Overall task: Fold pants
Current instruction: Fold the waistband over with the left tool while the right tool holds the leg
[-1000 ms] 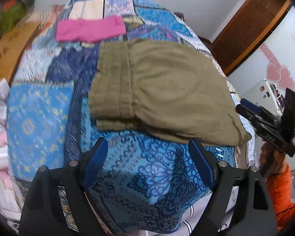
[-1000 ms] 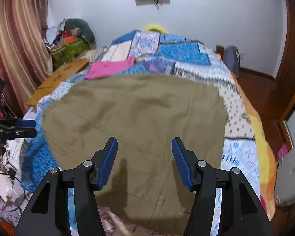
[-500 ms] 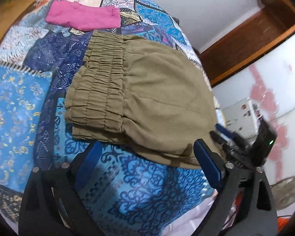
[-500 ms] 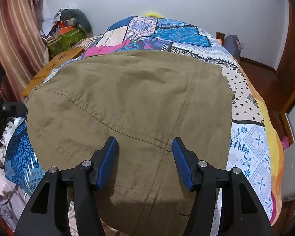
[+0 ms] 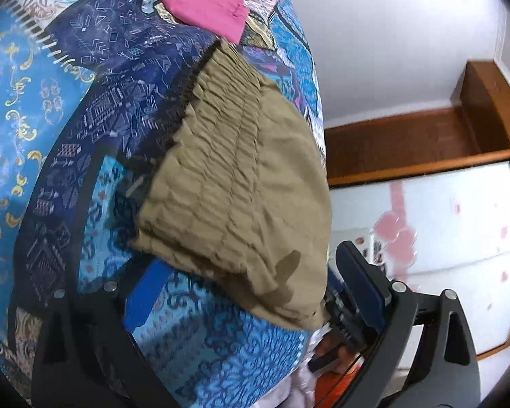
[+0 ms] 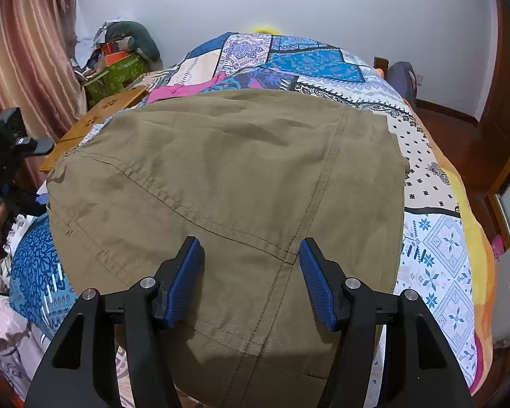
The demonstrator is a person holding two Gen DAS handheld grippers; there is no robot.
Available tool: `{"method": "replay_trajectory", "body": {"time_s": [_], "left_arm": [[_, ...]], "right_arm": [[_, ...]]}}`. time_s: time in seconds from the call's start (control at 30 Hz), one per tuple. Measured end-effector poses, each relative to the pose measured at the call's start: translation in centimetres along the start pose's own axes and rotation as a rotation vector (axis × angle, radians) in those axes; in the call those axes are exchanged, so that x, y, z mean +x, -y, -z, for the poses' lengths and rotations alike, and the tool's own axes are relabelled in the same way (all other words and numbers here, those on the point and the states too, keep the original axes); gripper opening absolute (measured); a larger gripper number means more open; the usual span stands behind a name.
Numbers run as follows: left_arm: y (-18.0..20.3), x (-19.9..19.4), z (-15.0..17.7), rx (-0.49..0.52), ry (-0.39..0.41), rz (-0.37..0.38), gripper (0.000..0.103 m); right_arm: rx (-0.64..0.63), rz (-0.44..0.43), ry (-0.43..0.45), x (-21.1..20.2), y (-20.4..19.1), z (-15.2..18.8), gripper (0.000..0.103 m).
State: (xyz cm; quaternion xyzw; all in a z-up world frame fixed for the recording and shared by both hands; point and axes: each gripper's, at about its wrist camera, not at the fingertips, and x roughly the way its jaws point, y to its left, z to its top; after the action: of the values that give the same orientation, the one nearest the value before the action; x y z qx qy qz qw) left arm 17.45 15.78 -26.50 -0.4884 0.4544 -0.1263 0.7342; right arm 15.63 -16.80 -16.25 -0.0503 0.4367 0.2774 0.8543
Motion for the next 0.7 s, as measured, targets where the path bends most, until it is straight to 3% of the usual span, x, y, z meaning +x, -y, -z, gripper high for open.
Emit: {"method": "replay_trajectory", "body": {"time_s": [0.1,0.23,0.37,0.5,0.7], "left_arm": [[0.2,0.3,-0.9,0.014,0.020,0.006,0.096],[1.6,1.4,-2.1,0.050,0.048,-0.069,0.093],[4.1,2.4,-2.9,0.187,0.078,-0.283,0.059],[5.1,3.1,-3.2,0.276,0.099,-0.381,0.045],[7.5,3.3,-1.9,0.473,0.187,-0.544,0.033]], "right_arm": [[0.001,0.000,0.000,0.1,0.0,-0.1,0.057],[0.000,-0.002,-0.002,0.1,0.1,-0.1,0.058],[-0.002,0.003,-0.006,0.2,0.2,-0.3,0.059],[0.002,0.005,-0.011,0.2,0.4,-0.4,0.059],[-0.020,0.021,-0.036,0.6,0.3,-1.1,0.060]]}}
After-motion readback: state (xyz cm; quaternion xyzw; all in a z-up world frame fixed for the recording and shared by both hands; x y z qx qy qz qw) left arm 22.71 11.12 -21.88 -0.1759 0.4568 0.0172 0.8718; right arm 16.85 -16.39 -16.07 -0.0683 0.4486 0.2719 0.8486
